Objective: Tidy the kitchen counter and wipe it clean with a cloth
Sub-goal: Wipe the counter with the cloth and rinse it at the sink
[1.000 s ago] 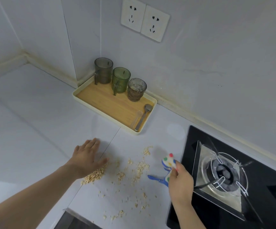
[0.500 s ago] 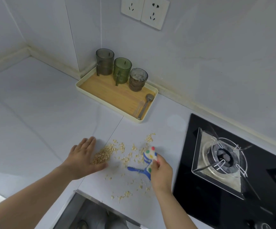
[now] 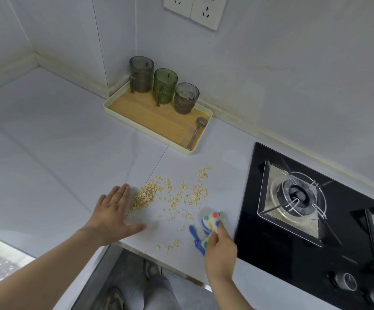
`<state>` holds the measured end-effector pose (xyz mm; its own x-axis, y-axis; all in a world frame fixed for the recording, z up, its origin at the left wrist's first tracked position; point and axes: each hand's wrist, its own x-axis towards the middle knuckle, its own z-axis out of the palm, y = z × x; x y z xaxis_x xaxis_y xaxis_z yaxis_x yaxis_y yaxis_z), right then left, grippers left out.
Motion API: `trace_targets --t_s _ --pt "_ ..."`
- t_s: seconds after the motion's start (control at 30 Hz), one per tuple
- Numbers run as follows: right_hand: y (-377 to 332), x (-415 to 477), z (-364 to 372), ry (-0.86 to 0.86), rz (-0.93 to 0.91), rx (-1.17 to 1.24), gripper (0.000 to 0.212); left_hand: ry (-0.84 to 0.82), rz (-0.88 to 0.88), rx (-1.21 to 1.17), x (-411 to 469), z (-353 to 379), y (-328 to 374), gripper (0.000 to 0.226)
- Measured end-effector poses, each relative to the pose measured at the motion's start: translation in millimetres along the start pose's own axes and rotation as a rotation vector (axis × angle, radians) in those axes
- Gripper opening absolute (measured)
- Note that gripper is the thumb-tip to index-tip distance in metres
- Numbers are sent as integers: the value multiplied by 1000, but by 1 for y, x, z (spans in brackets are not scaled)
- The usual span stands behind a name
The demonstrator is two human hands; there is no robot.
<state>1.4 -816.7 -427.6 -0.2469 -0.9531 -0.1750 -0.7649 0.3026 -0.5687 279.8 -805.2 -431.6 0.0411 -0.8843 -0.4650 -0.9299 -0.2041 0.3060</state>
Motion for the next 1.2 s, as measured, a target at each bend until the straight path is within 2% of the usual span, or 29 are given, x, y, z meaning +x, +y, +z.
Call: trace_targets --t_s 0.13,0.23,0.37,0.53,0.63,0.83,1.03,1.2 --pt "-25 1 4 -127 -45 126 36 4 0 -15 -9 5 -1 128" --pt "-22 -2 -8 -20 -55 147 36 9 8 -39 -14 8 -3 129" --pt "4 -21 -30 89 -16 39 37 28 34 -36 -22 13 -7 128" --pt "27 -47 -15 82 95 -66 38 37 42 -23 -28 20 -8 128" --pt "21 -59 6 79 96 -62 38 37 40 -23 -32 24 -10 129" --pt "-21 -58 24 -34 -4 99 37 52 77 -10 -45 27 -12 127" --pt "-22 -54 -2 42 -168 96 33 69 113 -41 -51 25 -23 120" --pt "-24 -76 2 -135 -408 37 31 103 120 -43 -66 35 -34 117"
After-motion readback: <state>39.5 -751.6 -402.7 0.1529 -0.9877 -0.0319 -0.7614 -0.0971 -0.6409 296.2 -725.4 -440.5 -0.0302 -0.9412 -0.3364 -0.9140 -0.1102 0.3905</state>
